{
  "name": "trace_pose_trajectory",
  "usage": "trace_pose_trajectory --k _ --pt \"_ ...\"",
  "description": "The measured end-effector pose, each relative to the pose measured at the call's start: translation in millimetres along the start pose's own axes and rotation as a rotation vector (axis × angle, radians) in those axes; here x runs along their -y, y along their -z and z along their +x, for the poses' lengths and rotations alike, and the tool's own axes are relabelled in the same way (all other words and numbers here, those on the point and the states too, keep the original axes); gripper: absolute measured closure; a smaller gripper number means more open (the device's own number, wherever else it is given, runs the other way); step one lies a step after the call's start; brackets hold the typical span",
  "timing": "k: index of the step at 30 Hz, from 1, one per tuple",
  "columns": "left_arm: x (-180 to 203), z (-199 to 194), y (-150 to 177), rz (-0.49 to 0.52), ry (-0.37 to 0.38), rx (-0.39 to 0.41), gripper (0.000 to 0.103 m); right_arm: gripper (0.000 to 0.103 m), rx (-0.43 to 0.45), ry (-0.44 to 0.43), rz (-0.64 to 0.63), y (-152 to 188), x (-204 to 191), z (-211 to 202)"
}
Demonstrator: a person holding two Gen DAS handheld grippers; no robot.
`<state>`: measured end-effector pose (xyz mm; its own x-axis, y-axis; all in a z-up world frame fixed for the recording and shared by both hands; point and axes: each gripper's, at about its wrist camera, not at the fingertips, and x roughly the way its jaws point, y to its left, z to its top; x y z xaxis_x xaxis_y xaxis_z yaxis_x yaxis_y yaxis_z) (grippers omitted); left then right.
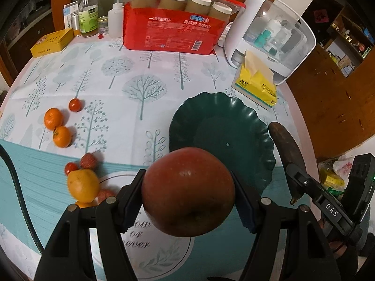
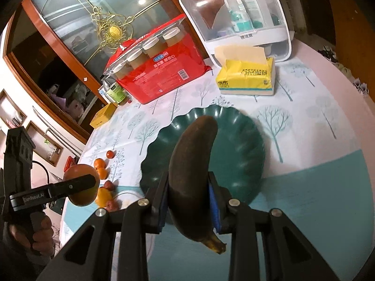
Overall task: Organize fruits
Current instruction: 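Lift and carry the banana with the right tool while the left tool carries the apple to the green plate, then lower the banana into the plate and open the right tool while the left tool releases the apple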
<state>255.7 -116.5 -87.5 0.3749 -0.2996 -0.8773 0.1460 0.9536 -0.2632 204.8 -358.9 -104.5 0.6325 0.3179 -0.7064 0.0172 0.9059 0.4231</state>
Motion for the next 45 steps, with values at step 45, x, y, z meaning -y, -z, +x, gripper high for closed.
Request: trace_pose_trajectory --k 45 --pt "36 70 -10 0.082 -0.033 -0.047 0.034 0.042 -0.089 0.053 -0.056 5 12 61"
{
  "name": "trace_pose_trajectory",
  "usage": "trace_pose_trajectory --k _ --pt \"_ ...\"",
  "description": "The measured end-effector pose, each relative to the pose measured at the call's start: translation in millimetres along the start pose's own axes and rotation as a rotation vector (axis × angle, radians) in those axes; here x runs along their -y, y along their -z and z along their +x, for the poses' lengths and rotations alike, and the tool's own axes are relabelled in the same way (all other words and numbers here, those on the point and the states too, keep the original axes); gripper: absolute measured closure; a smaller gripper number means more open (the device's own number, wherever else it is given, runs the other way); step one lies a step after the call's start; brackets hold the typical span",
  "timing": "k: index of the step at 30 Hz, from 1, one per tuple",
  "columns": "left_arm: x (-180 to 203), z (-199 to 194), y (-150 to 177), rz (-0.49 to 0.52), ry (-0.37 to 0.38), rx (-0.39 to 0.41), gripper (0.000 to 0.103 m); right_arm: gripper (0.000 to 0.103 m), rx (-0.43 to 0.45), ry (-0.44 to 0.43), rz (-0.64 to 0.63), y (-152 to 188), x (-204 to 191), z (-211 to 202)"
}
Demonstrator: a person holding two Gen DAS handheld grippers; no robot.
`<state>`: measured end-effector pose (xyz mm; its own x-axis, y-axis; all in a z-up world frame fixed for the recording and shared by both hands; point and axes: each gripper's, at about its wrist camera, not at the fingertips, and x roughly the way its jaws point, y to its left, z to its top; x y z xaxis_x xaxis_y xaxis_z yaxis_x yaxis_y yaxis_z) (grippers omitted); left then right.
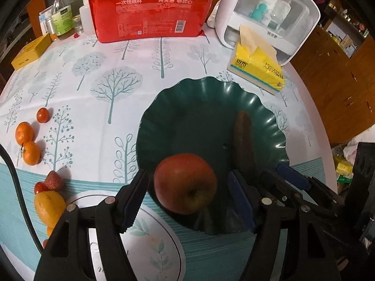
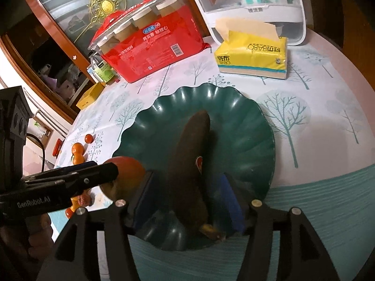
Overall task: Organize fruits
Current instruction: 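Lower the banana into the plate and open the right tool while the left tool releases the apple, then withdraw both tools from the plate back toward the remaining fruit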
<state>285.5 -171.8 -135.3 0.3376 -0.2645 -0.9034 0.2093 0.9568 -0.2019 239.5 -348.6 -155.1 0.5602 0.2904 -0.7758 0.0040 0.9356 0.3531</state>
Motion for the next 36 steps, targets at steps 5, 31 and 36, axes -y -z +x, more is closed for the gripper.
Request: trace_pose_trajectory --k 5,31,36 --pt "-6 -20 14 -0.02 0.004 0.018 0.034 0.039 0.0 0.003 0.018 10 -4 -15" --pt "-94 -96 109 -0.092 -0.028 0.056 0.029 0.027 -0.14 0.026 0.067 100 -79 -25" --pt "-124 -106 115 -0.084 -0.044 0.037 0.025 0.025 -0.188 0.027 0.098 113 -101 -7"
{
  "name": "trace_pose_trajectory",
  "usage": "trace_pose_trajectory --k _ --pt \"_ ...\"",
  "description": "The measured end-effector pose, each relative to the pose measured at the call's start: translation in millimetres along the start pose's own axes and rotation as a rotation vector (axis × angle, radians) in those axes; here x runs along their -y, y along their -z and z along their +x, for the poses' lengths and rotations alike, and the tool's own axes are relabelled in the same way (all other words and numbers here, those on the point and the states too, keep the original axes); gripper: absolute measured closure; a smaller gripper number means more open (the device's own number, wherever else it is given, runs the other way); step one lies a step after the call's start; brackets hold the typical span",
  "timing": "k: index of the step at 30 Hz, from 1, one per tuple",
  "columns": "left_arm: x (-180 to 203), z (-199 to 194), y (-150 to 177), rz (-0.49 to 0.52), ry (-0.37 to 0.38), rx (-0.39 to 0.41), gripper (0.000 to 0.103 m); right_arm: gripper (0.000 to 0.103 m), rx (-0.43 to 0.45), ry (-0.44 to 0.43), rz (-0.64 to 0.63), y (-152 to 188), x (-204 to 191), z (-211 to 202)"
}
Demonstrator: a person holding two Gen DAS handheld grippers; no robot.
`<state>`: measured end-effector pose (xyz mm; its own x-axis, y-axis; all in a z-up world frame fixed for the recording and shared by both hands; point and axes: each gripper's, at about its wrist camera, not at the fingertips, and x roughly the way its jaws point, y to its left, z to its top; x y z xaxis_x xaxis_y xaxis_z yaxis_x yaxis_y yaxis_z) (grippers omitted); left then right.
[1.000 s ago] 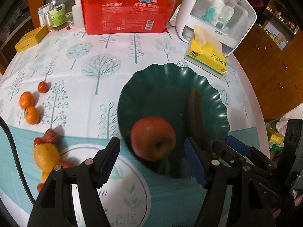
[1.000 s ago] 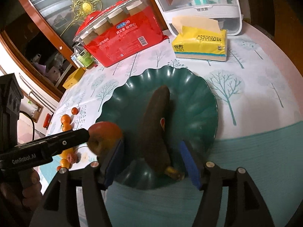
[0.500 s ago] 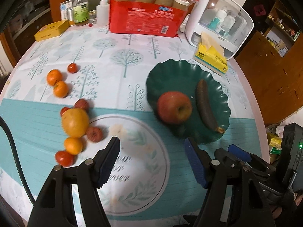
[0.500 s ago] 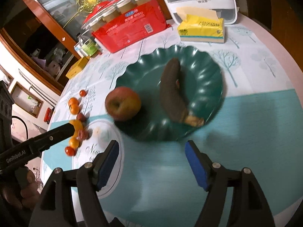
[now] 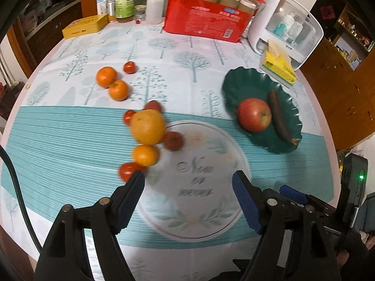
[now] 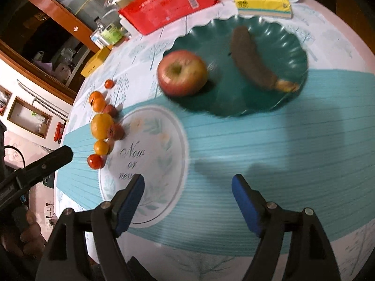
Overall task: Organize fruits
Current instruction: 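Withdraw both tools from the plate back toward the remaining fruit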
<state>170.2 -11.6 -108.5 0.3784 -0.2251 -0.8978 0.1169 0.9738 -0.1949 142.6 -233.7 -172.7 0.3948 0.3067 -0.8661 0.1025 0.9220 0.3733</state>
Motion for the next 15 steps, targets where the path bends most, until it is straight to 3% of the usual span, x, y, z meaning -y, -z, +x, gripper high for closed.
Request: trace_pose_trajectory --k 8,15 --pt "-50 -11 -1 0.025 -0.036 -0.025 0.019 0.025 -0.039 -0.011 -0.006 10 -49 29" --pt "-85 -12 -10 0.096 -0.058 -0.06 0.017 0.025 -0.018 -0.018 -0.025 16 -91 48"
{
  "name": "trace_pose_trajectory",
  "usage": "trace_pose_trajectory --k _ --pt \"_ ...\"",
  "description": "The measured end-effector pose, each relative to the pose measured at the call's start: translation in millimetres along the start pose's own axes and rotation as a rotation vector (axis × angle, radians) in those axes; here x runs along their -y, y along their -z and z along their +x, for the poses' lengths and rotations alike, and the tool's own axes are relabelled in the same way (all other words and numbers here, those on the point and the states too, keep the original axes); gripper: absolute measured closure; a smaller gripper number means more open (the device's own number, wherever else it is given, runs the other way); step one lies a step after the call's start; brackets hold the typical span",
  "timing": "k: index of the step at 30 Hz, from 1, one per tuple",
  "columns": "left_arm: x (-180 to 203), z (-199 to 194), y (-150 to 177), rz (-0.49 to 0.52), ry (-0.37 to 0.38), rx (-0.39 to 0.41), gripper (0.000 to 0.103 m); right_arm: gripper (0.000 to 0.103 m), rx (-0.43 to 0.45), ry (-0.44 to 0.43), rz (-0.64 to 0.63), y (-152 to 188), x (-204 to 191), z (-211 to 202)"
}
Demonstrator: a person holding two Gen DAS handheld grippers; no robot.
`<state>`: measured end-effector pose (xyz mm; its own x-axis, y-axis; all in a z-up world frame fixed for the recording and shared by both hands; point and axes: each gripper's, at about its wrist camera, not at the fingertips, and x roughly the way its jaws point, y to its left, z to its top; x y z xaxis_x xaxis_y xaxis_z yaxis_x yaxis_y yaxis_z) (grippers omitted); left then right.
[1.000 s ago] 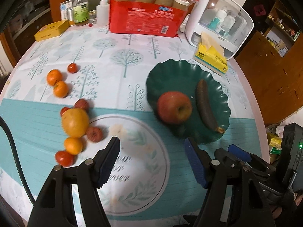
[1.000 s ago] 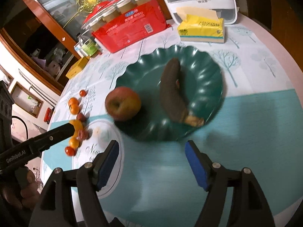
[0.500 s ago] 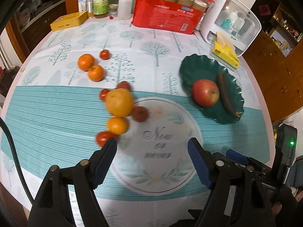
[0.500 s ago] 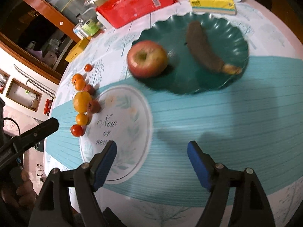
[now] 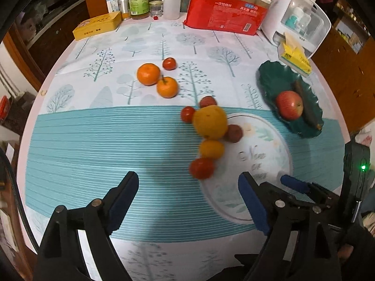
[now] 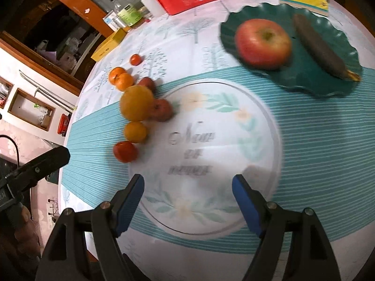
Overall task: Organize fruits
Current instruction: 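Withdraw both tools from the plate back toward the remaining fruit, then grasp the red tomato with the right tool while the left tool grasps the yellow citrus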
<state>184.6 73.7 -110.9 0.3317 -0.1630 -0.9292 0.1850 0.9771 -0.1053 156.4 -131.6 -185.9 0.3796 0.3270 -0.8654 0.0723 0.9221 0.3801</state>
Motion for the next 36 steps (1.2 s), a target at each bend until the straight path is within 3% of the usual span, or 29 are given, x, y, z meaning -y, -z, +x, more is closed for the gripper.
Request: trace_pose_trajectory --k 13,24,36 --pt "-24 16 -44 0.195 0.028 -0.036 0.015 0.025 0.076 0.008 -0.074 9 -70 38" --pt "-3 51 -69 0.32 0.121 -0.053 0.015 0.026 0.145 0.092 -0.188 14 -100 59" --pt "13 86 -71 0.342 0.232 -0.014 0.015 0.052 0.171 0.111 -0.212 12 -100 63"
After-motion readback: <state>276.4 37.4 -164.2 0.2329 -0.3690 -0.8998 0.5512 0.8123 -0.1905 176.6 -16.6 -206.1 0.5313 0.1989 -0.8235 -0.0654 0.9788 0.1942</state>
